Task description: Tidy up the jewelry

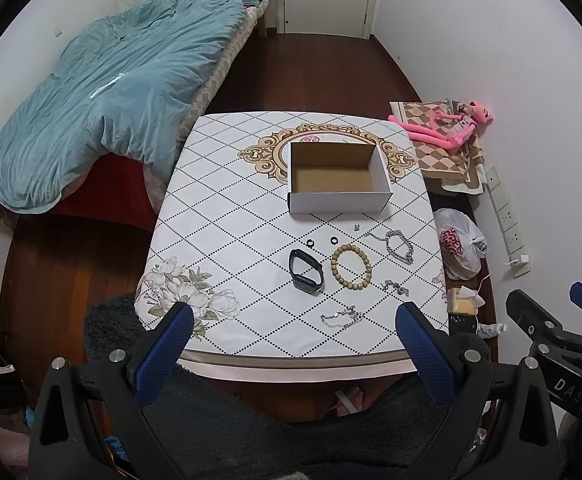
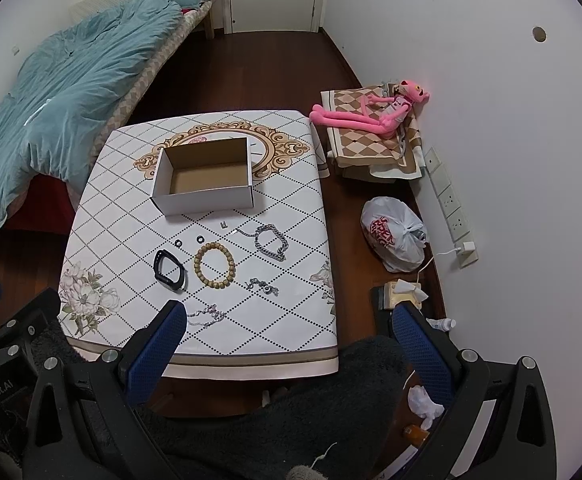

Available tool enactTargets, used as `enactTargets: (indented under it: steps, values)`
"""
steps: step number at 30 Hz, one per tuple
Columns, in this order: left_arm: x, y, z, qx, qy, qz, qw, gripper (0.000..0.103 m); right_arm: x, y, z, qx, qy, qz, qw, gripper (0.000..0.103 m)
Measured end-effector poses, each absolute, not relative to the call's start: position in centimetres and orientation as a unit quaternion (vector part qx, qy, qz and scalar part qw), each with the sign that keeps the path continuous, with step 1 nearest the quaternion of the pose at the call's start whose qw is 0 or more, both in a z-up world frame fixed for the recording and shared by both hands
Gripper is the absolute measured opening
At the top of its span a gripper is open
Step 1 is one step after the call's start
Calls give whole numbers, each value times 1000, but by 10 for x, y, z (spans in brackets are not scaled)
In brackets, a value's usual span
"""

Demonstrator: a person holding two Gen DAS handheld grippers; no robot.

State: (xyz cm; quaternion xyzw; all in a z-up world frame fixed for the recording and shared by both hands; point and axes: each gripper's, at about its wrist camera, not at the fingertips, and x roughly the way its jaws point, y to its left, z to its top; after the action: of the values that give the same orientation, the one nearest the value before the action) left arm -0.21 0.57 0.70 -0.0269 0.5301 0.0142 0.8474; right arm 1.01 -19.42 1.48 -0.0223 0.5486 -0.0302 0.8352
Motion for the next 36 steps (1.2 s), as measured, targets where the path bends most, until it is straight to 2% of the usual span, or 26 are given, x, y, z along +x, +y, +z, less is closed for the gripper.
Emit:
enactTargets:
  steps: [14, 26, 33, 34, 36]
  values:
    - [-3, 4, 11, -31, 523, 14, 852, 103, 9, -193, 16, -24, 546, -30, 837, 103]
    - [-7, 6, 9, -20, 556, 26, 831, 103, 7, -192, 20, -25, 543, -30, 839, 103]
    - [-3, 6, 8, 1, 571, 40, 820, 103, 9, -192, 21, -22, 541, -31, 840, 103]
    - [-4, 2, 10, 54, 571, 77, 816, 103, 9, -192, 20, -22, 541, -31, 840, 103]
    - [2, 3, 7, 51, 567, 75, 818, 103, 14, -194, 13, -19, 543, -33, 839, 103]
